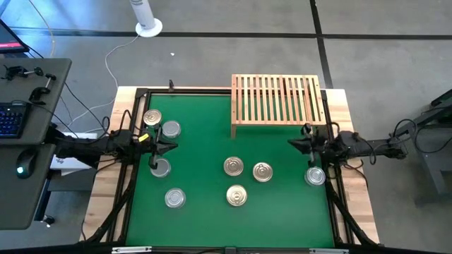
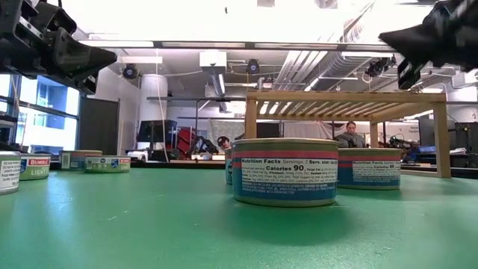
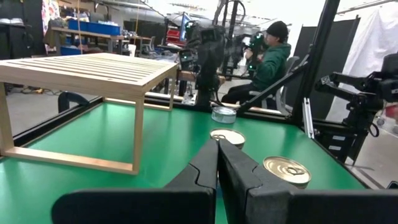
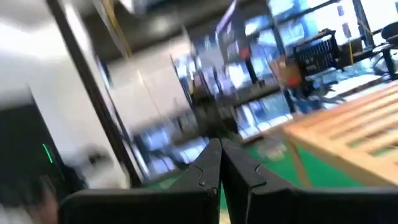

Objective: Stack canned seafood by type on shelf
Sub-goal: Put the blue pink tuna can on the shelf

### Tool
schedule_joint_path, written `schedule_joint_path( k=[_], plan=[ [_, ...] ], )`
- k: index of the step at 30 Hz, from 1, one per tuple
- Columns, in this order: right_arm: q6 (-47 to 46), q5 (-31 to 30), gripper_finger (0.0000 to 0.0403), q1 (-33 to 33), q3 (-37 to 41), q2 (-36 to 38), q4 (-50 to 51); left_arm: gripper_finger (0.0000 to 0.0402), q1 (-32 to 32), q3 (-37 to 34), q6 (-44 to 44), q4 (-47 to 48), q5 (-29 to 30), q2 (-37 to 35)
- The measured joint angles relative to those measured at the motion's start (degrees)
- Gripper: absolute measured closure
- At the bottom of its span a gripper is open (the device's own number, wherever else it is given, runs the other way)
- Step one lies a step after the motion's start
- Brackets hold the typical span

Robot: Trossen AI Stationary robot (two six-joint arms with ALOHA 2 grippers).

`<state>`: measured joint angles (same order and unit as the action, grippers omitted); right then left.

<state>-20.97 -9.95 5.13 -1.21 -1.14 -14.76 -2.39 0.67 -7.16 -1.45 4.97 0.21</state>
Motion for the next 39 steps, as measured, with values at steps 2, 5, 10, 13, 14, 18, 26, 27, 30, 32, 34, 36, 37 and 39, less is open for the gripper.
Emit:
schedule_joint_path(
  k=[2,5,10,13,14,18,26,27,30,32,34,36,37,39],
  plan=[
    [-3.6,-0.6,0.0402,0.0,0.0,-0.4,-4.6,0.0401,0.0,0.0,-1.3,0.0,0.0,0.0],
    [-6.1,4.3,0.0402,0.8,0.2,-2.8,-12.3,0.0402,0.0,0.0,-3.2,-0.1,0.0,0.0],
    [-2.6,11.9,0.0402,6.1,-0.1,-14.1,-26.7,0.0401,0.0,0.0,-3.3,-0.1,0.0,0.0],
    [1.8,7.1,0.0402,9.0,-2.9,-22.0,-25.7,0.0402,0.0,0.0,-3.2,-0.1,0.1,0.0],
    [2.3,5.3,0.0402,9.6,-4.2,-24.5,-24.2,0.0402,0.0,0.0,-3.2,-0.1,0.1,0.0],
    [3.1,2.5,0.0383,9.9,-12.3,-32.1,-10.5,0.0402,0.0,0.0,-3.2,-0.1,0.1,0.0],
    [-6.6,0.5,0.0235,9.9,-28.2,-44.9,26.7,0.0401,0.0,0.0,-3.2,-0.1,0.4,0.0],
    [-8.7,0.7,0.0211,9.9,-28.6,-46.4,28.6,0.0401,0.0,0.0,-3.2,-0.1,0.4,0.0],
    [-11.5,4.0,0.0138,9.9,-28.6,-50.6,30.7,0.0402,0.0,0.0,-3.1,-0.1,1.0,0.0],
    [-11.4,6.4,0.0096,9.9,-28.0,-53.2,30.9,0.0402,0.0,0.0,-3.1,-0.2,2.4,0.0],
    [-10.7,8.2,0.0064,9.9,-27.8,-55.4,31.5,0.0401,0.0,0.0,-3.0,-0.5,4.6,0.0],
    [-10.5,8.5,0.0043,9.9,-27.8,-57.1,31.8,0.0402,0.0,0.0,-2.1,-0.9,6.9,0.0],
    [-10.2,7.9,0.0037,10.2,-27.8,-57.9,32.2,0.0401,0.0,0.0,-1.5,-1.1,8.1,0.0],
    [-9.0,4.8,0.0033,11.7,-27.3,-59.2,31.5,0.0401,0.0,0.0,-0.8,-1.6,10.4,0.0]
  ],
)
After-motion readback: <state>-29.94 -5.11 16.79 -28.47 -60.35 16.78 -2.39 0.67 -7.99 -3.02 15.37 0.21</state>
